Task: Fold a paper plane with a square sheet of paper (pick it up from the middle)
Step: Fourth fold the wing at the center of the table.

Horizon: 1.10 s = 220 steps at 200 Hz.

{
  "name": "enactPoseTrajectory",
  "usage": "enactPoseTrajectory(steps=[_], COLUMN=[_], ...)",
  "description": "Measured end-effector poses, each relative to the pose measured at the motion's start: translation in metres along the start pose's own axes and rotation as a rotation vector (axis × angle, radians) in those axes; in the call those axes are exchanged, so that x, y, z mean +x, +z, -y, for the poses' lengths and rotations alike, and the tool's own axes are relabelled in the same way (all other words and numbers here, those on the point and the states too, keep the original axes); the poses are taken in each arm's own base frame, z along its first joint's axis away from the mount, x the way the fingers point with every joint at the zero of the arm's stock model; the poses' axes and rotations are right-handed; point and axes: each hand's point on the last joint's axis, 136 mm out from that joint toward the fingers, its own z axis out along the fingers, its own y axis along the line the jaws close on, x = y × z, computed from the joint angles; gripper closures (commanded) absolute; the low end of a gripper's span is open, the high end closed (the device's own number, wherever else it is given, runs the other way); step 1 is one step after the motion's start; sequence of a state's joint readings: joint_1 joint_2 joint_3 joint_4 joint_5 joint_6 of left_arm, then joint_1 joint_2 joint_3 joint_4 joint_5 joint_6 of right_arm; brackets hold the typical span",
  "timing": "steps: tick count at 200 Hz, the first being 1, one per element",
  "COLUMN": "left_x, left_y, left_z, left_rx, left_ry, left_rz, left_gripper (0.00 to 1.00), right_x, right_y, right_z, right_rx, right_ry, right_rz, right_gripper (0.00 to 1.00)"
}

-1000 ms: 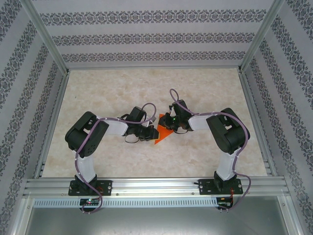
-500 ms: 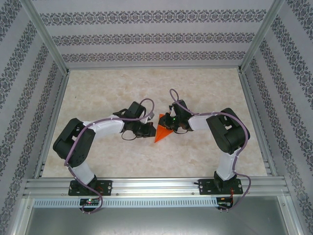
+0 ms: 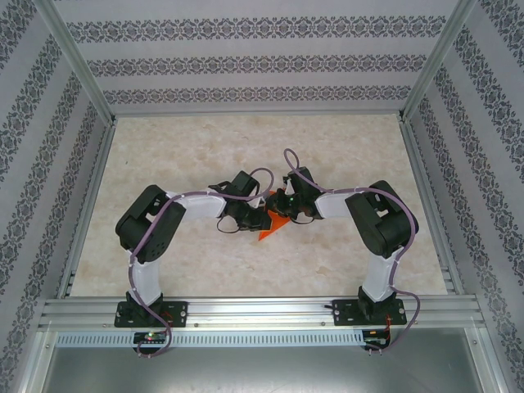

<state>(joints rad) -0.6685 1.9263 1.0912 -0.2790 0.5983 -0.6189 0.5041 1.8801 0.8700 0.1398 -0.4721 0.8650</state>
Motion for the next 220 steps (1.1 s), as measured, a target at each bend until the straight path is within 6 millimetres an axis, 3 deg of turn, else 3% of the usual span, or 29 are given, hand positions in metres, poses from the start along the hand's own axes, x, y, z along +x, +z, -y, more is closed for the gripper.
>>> enactPoseTrajectory(steps=[135,220], left_x=[0.015,0.032], left_y=[0.005,0.002], left_z=[-0.007,-0.009], left_rx=[0.021,0.058], left_ry=[0.000,0.014], left_rz=[-0.018,-0.042], left_gripper=[0.96,0.94], right_x=[0.003,0.016], right_y=[0.001,0.004], right_z=[0.000,-0.005], right_rx=[0.005,-0.006], right_ry=[-0.001,-0.007], right_rz=[-0.007,-0.054], right_gripper=[0.85,0.86])
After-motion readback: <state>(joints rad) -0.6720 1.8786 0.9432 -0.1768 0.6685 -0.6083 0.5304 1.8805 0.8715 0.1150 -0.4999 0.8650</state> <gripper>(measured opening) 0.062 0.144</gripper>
